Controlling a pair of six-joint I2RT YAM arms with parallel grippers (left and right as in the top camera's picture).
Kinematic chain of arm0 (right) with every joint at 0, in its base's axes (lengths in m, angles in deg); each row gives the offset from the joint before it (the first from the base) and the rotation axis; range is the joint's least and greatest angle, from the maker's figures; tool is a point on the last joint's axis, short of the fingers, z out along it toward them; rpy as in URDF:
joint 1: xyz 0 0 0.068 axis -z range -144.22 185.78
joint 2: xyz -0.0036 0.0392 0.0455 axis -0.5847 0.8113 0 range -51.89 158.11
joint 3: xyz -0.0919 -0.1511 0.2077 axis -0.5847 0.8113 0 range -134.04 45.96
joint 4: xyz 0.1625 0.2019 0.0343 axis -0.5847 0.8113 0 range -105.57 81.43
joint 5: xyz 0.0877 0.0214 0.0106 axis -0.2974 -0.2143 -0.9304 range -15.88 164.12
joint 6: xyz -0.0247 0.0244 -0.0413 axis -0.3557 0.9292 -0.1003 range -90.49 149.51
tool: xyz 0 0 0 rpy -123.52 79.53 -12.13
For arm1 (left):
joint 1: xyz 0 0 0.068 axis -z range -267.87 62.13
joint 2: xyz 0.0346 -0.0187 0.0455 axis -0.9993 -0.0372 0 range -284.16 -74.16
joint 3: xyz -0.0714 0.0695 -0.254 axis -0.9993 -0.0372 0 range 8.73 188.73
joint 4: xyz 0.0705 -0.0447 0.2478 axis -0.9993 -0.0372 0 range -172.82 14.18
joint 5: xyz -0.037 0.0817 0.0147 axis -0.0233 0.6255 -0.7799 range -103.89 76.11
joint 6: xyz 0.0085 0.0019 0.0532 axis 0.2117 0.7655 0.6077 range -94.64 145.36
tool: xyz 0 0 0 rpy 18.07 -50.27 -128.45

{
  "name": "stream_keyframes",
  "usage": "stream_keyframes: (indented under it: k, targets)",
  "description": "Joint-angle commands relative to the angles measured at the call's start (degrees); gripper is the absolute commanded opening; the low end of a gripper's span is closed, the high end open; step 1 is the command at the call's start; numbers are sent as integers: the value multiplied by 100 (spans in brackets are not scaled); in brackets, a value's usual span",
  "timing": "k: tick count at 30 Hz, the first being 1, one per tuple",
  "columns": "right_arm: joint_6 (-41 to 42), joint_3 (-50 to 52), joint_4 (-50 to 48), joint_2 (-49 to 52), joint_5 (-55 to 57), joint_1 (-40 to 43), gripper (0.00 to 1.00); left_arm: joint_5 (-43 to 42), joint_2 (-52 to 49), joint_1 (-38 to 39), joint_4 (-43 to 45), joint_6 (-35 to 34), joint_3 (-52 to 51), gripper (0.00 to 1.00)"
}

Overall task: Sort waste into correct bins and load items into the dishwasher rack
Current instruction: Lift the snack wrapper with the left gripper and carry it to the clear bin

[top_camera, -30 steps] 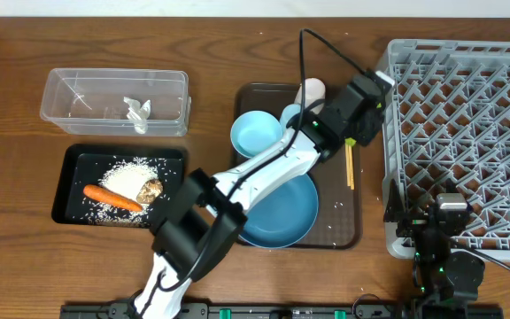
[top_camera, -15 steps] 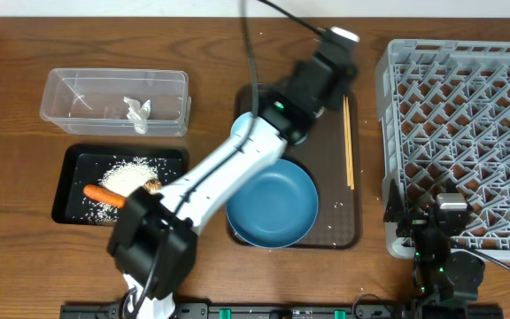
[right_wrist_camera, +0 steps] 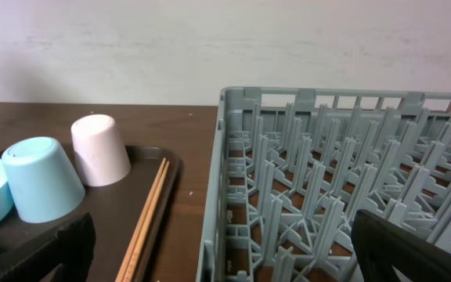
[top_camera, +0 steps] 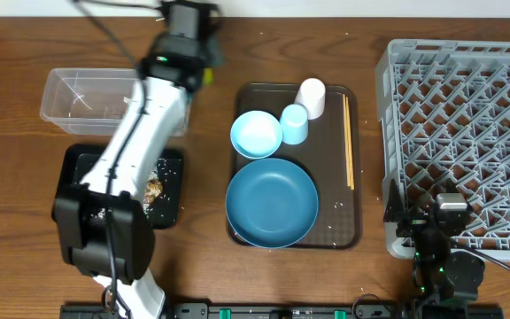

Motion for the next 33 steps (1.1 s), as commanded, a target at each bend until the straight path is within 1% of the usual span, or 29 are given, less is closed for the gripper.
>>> stream_keyframes:
  k: [1,10,18,19,22,23,24,27,30,33]
  targets:
    - [-85,20,11,-28,-9,92,99,70,151,-452,-321,-1165,46,6]
    - [-85,20,11,-28,-9,92,99,68,149,-1366,-925,-2450,46,6]
    - [-85,20,11,-28,-7,92,99,66,81,-1698,-938,-2538,11,7]
    - [-85,20,11,-28,-9,92,99,66,66,-1707,-940,-2538,0,17]
    - [-85,20,11,-28,-9,92,99,63,-7,-1716,-1005,-2535,-9,78]
    - [-85,20,11,-28,-9,92,99,37,-20,-1716,-1060,-2535,-9,86]
    - [-85,20,11,-28,-7,92,99,-15,-26,-1716,-1119,-2535,-9,90]
    - [-85,20,11,-28,-9,92,99,-323,-17,-1716,-1360,-2531,-7,94]
    - [-85,20,11,-28,-9,92,99,-555,61,-1711,-1596,-2374,-7,95]
    - [-85,20,11,-28,-9,92,99,-553,269,-1709,-1851,-2339,-7,95]
